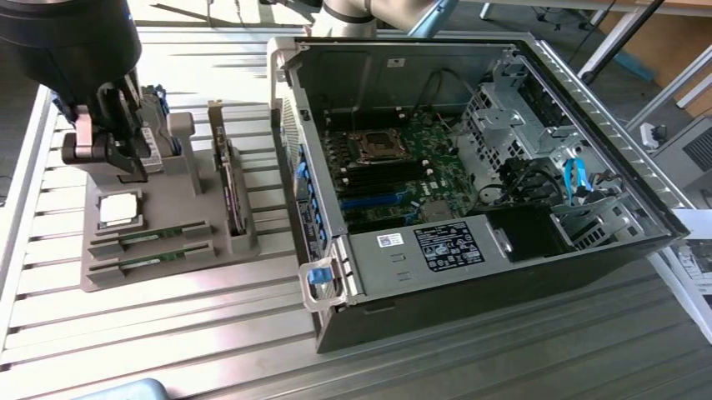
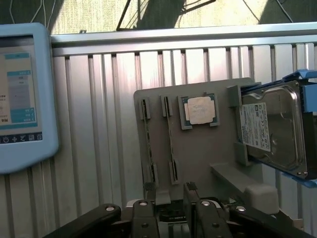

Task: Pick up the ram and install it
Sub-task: 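Pick up the ram and move it above insertion slot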

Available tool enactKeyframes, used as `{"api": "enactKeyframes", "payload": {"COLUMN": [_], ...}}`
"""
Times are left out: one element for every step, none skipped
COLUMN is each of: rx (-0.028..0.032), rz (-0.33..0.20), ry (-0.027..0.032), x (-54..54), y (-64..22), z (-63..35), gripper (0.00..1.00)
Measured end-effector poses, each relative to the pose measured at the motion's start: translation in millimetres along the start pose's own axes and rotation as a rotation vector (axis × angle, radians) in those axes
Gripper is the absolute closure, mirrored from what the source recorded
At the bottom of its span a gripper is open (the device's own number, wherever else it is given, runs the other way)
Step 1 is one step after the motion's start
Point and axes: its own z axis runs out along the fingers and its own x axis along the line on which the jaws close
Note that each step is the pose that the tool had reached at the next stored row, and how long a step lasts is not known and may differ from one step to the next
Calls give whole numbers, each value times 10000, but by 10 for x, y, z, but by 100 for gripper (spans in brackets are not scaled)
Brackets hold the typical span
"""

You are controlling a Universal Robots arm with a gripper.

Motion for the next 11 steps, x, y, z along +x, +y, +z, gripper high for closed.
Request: {"api": "enactKeyframes", "payload": {"rx": [-3, -3, -4, -5, -6, -6, -7, -8, -8, -9, -9], "rz": [-19, -35, -51, -76, -105, -136, -157, -181, -198, -220, -242], "ry": [1, 1, 2, 2, 3, 3, 3, 3, 4, 5, 5], "x": [2, 3, 3, 4, 5, 6, 6, 7, 8, 8, 9], "y": [-1, -1, -2, -2, -2, -2, -2, -3, -3, -3, -4], "z": [34, 55, 68, 81, 94, 110, 122, 138, 152, 168, 185], "gripper": [64, 64, 64, 64, 64, 64, 64, 64, 64, 64, 64]}}
